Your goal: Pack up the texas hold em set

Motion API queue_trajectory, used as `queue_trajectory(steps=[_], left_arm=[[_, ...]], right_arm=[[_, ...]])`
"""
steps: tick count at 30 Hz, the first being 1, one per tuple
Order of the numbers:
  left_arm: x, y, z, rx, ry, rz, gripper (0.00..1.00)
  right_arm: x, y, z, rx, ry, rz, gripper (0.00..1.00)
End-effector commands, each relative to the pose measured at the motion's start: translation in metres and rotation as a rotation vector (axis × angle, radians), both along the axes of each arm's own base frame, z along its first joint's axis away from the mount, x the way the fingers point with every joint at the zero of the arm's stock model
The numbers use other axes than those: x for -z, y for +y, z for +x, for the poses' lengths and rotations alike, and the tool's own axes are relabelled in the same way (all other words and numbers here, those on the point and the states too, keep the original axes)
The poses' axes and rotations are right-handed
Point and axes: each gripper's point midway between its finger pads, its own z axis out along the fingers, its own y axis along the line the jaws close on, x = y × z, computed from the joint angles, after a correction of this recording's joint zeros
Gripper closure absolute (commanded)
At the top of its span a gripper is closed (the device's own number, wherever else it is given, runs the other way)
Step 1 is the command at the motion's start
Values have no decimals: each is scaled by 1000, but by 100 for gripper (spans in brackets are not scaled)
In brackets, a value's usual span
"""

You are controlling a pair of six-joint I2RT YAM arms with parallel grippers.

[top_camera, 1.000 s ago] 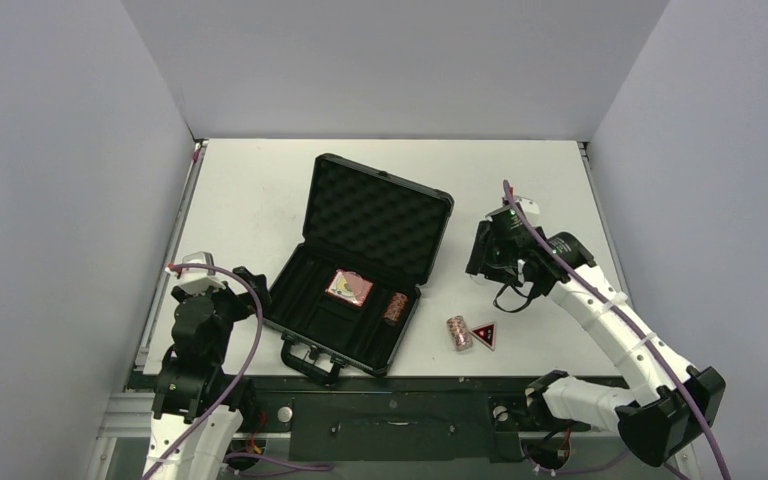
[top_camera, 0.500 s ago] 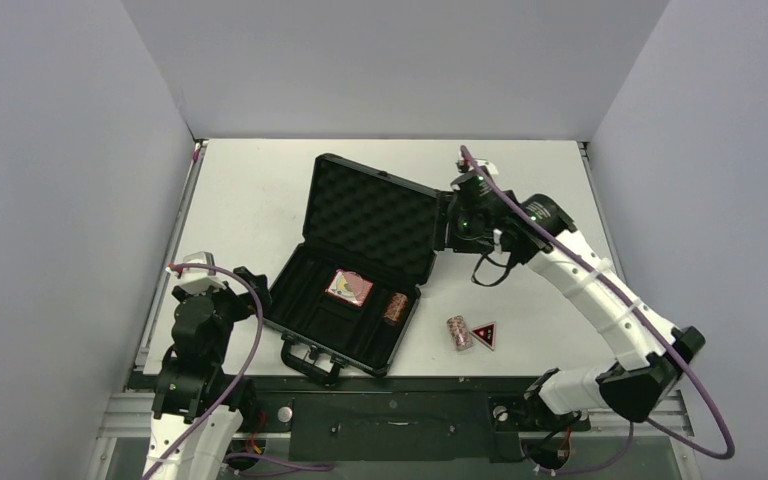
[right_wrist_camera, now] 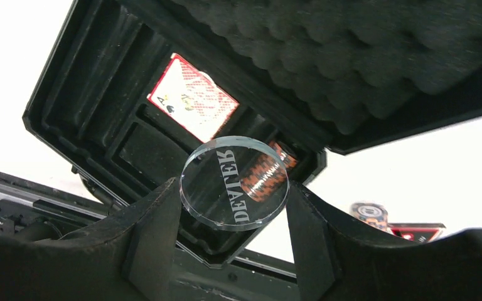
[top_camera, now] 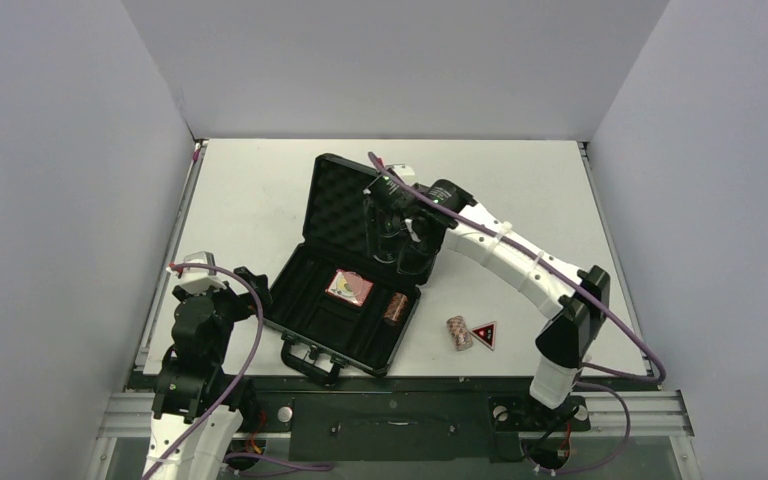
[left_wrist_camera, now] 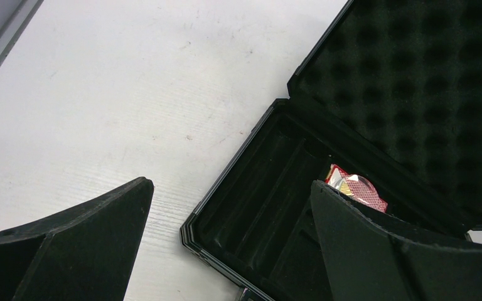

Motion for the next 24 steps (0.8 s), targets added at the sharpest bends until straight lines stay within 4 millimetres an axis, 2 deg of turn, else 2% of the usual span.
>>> queue_trajectory(steps=[1,9,20,24], left_arm=[[-13,0,4,1,-50,-10,4],[-13,-2,5,11,-48,-9,4],[-14,-7,3,32,-54,-10,4],[-13,-9,3,39,-52,-11,4]], right_arm=[[-10,17,6,-8,-39,-10,68],[5,47,8,-40,-12,-33,68],[44,65,4,-68,42,-110,68],[50,74,2,-78,54,-111,69]])
